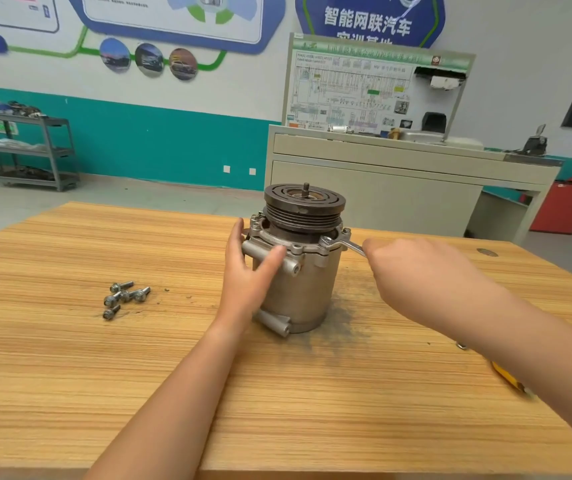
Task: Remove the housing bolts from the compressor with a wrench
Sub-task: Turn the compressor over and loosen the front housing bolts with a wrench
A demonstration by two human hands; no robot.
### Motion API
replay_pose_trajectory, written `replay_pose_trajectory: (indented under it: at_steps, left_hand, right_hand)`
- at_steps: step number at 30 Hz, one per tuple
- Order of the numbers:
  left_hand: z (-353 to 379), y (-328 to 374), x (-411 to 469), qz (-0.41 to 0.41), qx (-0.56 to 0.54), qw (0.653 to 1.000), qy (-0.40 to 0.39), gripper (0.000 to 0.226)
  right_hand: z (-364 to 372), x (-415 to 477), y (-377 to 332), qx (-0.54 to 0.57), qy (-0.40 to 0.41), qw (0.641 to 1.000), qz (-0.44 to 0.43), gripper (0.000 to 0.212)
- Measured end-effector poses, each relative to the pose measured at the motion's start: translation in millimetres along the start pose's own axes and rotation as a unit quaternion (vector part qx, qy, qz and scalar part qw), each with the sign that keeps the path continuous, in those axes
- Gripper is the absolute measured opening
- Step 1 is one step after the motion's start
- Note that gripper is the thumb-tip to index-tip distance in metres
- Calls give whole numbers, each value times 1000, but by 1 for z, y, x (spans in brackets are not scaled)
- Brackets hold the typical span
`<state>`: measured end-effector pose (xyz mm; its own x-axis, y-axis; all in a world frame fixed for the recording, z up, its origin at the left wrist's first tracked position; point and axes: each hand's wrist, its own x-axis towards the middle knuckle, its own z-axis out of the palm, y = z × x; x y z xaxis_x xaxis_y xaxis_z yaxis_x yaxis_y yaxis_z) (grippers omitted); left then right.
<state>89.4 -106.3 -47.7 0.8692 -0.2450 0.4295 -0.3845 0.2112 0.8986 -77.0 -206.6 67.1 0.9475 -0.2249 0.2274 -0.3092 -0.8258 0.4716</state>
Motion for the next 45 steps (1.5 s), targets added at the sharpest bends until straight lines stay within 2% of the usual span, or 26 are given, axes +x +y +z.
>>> replay_pose_trajectory:
  at_steps: [5,11,16,22,25,28,32,36,39,41,43,44,45]
  left_hand:
    - [9,2,-10,60,59,995,51,84]
    - [11,10,-18,89,120,988,36,102]
    - [10,11,-17,82,110,990,28,105]
    - [10,8,-16,82,86,993,11,108]
    - [9,6,-15,85,70,994,6,102]
    - [9,5,-15,92,64,994,2,98]
    - [8,3,-16,105,66,992,3,99]
    - [8,2,-15,112,76,991,4,98]
    - [8,1,-14,113,73,991,3,100]
    - [8,1,-14,111,64,992,-3,100]
    - [8,2,-14,107,56,993,-8,99]
    - [8,2,-14,105,52,993,-8,99]
    - [8,3,-15,102,49,994,-8,99]
  right_hand:
    - [-12,2,-9,-65,-50,996,-26,30]
    - [-14,4,-5,-115,-54,990,-53,34]
    - [-14,11,1,-171,-35,980,-92,30]
    - [10,17,29,-120,13,986,-115,30]
    - [25,26,41,-117,32,986,-115,26]
    - [41,42,50,-116,50,986,-106,36]
    - [59,64,50,-48,155,982,-97,34]
    - [69,84,36,10,194,976,-102,34]
    - [71,77,31,124,255,958,-35,24]
    - [67,64,33,295,280,912,59,22]
    - [56,44,36,492,280,817,114,22]
    - [50,33,39,535,282,786,125,21]
    - [44,22,41,526,276,795,121,20]
